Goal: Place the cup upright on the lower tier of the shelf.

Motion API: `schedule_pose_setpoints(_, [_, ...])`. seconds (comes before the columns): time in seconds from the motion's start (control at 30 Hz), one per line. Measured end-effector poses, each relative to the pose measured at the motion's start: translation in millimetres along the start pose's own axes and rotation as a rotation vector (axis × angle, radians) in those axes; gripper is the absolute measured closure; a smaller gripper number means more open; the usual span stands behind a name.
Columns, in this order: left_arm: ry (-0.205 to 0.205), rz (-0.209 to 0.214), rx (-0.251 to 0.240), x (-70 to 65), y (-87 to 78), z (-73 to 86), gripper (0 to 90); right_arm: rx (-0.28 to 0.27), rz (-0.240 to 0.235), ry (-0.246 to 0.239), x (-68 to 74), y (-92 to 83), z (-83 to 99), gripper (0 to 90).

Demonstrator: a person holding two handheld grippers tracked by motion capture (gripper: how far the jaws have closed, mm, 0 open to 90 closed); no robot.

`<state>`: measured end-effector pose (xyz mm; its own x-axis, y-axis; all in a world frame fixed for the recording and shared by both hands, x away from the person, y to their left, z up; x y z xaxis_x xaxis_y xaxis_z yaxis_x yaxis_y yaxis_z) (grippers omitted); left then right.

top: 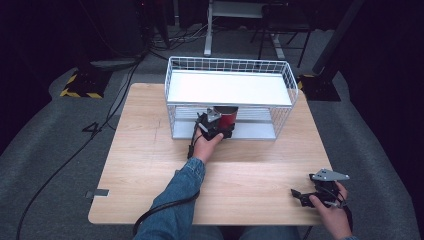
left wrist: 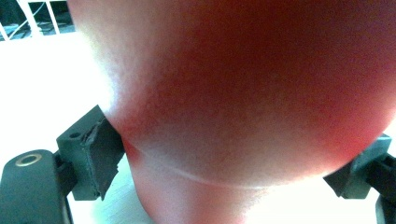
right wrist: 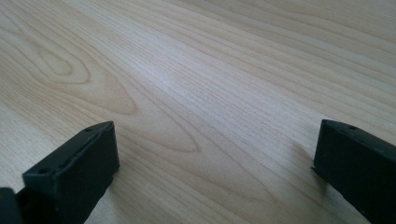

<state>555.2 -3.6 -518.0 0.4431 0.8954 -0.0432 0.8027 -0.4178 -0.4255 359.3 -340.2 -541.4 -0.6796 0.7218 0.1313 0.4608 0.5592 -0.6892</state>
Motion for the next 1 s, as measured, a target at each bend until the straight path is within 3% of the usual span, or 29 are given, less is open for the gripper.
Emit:
schedule_pose_setpoints(0.07, [0.004, -0.006, 0.018, 0.0, -0.5, 0.4, 13.4, 0.0, 0.0, 0.0, 0.0, 0.0, 0.0, 0.1])
schedule_pose_setpoints(0.23, [0.047, -0.018, 0.136, -0.5, -3.5, 7.5, 15.5, 0.0, 0.0, 0.0, 0.0, 0.0, 0.0, 0.1])
schedule_pose_setpoints(0.33, [0.04, -0.018, 0.169, 1.2, -5.9, 11.5, 15.3, 0.001, 0.001, 0.0, 0.0, -0.1, 0.0, 0.1])
schedule_pose_setpoints(0.6, [0.054, -0.025, 0.15, 5.8, -19.4, 13.4, 15.5, 0.0, 0.0, 0.0, 0.0, 0.0, 0.0, 0.1])
schedule_pose_setpoints(0.77, [0.048, -0.029, 0.132, 10.3, -35.3, 13.3, 15.5, 0.001, 0.001, 0.0, 0.0, -0.1, 0.0, 0.1])
schedule_pose_setpoints(1.0, [0.075, -0.027, 0.098, 17.8, -68.0, 8.1, 15.5, 0.001, 0.002, 0.0, 0.0, -0.1, 0.0, 0.1])
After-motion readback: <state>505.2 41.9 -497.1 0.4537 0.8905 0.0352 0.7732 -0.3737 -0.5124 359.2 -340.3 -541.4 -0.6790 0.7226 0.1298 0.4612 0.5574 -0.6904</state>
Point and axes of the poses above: each handheld gripper's, and its own axes: y roughly forward along the jaws, z roughly out of its underside, x roughly to its left, the point moved 5 cm from there along y, roughly forward along the jaws, and after that the axes turned 11 degrees about -z, right-handed, at the moved point
